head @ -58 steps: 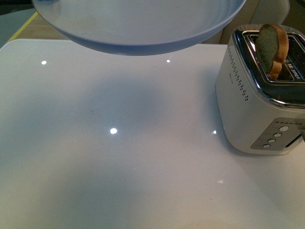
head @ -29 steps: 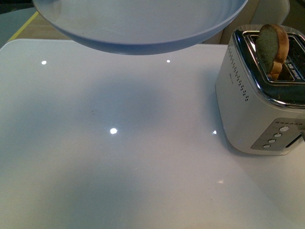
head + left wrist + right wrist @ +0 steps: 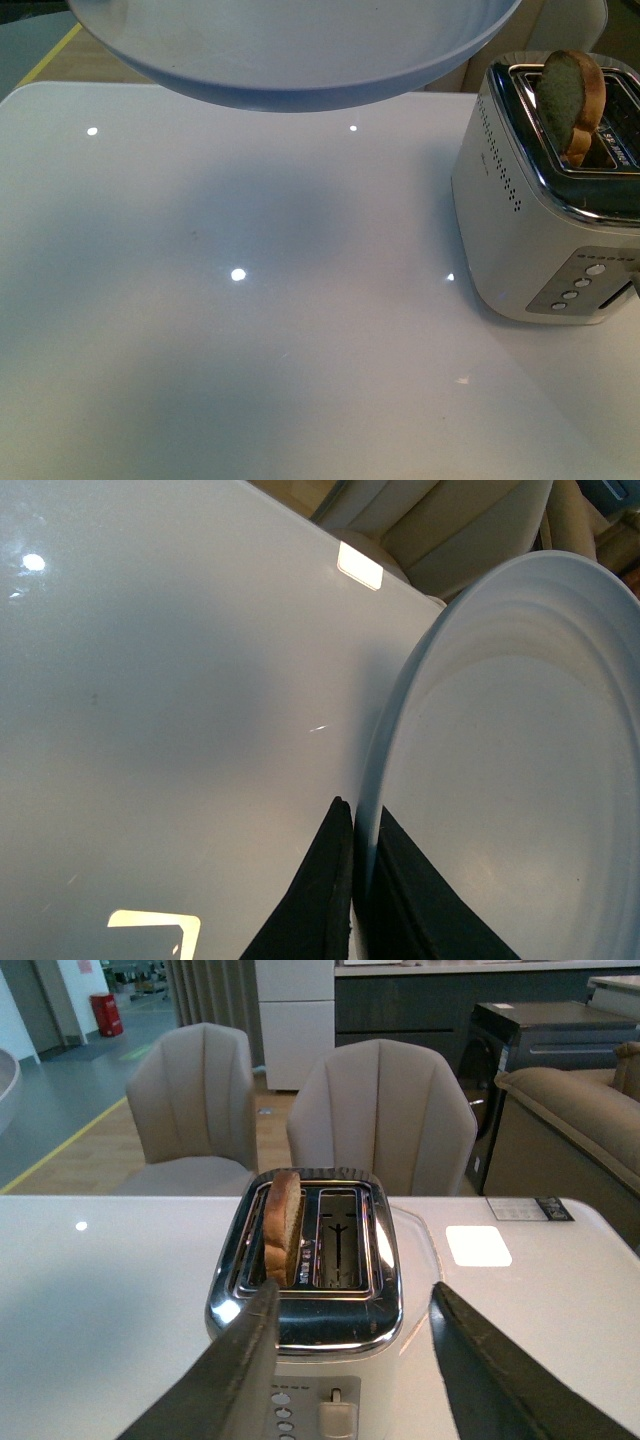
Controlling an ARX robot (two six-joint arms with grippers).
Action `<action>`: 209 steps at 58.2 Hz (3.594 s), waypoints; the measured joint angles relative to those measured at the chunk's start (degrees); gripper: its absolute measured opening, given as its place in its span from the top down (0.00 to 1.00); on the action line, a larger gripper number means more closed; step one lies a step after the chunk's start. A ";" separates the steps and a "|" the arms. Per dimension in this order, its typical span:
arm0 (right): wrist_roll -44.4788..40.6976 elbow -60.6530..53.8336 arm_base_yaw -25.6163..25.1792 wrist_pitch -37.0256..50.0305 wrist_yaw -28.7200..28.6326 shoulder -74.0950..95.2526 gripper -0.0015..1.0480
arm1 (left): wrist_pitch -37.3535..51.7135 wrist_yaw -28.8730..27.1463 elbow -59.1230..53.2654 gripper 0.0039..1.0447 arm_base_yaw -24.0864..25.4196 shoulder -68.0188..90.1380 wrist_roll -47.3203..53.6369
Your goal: Left arm holds plate, right arm toasts bread
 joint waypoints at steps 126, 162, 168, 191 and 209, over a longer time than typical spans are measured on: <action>0.00 0.00 0.00 0.00 0.00 0.00 0.08 | 38.99 22.99 7.67 0.98 41.11 63.12 27.45; 0.00 0.00 0.00 0.00 0.00 -0.02 0.08 | 40.74 24.24 10.40 0.89 40.09 67.38 27.06; 0.00 0.00 0.00 0.00 0.00 -0.02 0.08 | 41.07 24.48 9.92 0.74 39.52 66.88 26.75; 0.00 0.00 0.00 0.00 0.00 -0.02 0.08 | 41.99 24.44 1.73 0.14 39.78 50.86 25.55; 0.00 0.00 0.00 0.00 0.00 -0.02 0.08 | 37.62 22.01 -9.29 0.07 39.43 25.29 25.18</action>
